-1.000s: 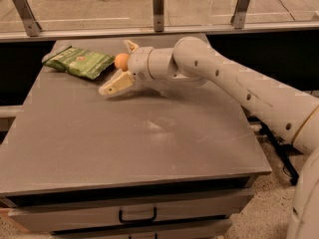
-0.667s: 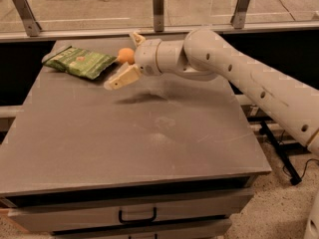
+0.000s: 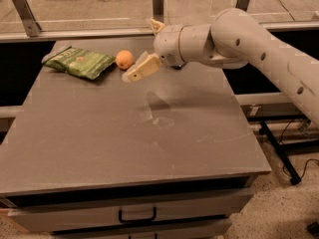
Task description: Move orange near green jalapeno chip bag
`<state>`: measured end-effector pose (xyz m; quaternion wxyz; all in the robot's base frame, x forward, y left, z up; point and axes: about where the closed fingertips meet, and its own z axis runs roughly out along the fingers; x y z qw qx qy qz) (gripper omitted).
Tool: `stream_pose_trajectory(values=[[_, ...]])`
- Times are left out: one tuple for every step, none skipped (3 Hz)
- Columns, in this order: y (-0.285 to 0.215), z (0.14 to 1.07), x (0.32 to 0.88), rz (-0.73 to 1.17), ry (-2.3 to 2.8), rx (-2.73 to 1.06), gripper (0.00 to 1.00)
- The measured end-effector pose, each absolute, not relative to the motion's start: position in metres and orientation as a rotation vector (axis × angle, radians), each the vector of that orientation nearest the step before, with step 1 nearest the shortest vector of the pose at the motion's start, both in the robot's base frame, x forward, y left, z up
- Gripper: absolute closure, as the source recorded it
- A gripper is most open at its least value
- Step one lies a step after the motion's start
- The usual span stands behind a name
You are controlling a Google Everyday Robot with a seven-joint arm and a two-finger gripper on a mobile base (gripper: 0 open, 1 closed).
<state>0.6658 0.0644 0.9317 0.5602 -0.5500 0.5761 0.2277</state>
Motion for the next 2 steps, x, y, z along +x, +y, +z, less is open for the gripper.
stream_pose_trajectory(values=[[0.025,0.981,0.658,0.417,1.324,-1.373,0.0],[-0.011,1.045,0.64,0.208,1.295,-1.494,0.0]])
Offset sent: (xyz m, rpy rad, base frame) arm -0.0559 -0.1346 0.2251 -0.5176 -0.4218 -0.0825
